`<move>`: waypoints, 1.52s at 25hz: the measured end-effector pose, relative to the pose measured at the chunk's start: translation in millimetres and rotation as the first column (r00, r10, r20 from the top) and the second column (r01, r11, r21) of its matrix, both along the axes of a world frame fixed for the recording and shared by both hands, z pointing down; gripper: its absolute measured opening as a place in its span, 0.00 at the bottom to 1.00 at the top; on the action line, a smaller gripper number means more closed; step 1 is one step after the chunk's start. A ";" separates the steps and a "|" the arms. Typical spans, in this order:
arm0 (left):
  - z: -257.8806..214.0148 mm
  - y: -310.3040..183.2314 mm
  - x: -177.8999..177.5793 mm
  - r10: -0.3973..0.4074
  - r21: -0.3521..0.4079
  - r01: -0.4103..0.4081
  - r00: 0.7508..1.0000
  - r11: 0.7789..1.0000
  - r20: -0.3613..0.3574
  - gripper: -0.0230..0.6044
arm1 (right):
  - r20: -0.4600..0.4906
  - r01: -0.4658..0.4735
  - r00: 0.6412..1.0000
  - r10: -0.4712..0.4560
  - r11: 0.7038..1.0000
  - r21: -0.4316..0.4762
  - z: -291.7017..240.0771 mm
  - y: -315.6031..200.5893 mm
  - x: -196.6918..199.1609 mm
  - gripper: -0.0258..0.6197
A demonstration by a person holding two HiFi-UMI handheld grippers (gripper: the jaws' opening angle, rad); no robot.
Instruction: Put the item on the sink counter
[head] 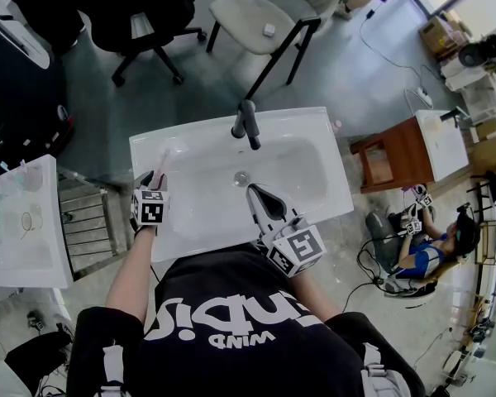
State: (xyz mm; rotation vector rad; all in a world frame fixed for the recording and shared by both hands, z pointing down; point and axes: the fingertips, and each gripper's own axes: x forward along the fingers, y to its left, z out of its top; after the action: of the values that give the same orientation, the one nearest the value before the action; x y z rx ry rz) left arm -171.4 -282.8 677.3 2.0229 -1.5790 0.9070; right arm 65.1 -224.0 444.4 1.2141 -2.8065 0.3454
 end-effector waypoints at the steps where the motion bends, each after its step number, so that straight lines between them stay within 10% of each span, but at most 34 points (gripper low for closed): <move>1: 0.3 0.3 0.2 0.001 0.001 -0.001 1.000 1.000 0.000 0.24 | 0.000 -0.001 1.000 0.001 1.000 0.002 -0.4 0.6 0.3 0.07; 21: -36.1 5.1 1.4 0.015 0.079 -0.012 0.999 0.997 -0.034 0.26 | 0.010 -0.010 1.000 0.010 1.000 -0.013 4.9 5.4 -0.4 0.07; 29: -97.4 24.0 28.3 0.055 0.175 -0.025 0.984 0.984 -0.169 0.25 | 0.014 -0.002 1.000 0.002 1.000 -0.012 5.3 4.9 -4.9 0.07; 38: -165.7 54.4 73.4 0.138 0.258 -0.035 0.910 0.965 -0.392 0.23 | 0.018 0.005 1.000 -0.005 1.000 -0.015 5.7 5.1 -4.5 0.07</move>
State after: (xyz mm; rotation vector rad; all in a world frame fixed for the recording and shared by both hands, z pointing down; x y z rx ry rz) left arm -98.0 -228.4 511.5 2.2832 -1.4261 0.2884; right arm 60.6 -218.9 450.1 1.2068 -2.8165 0.3791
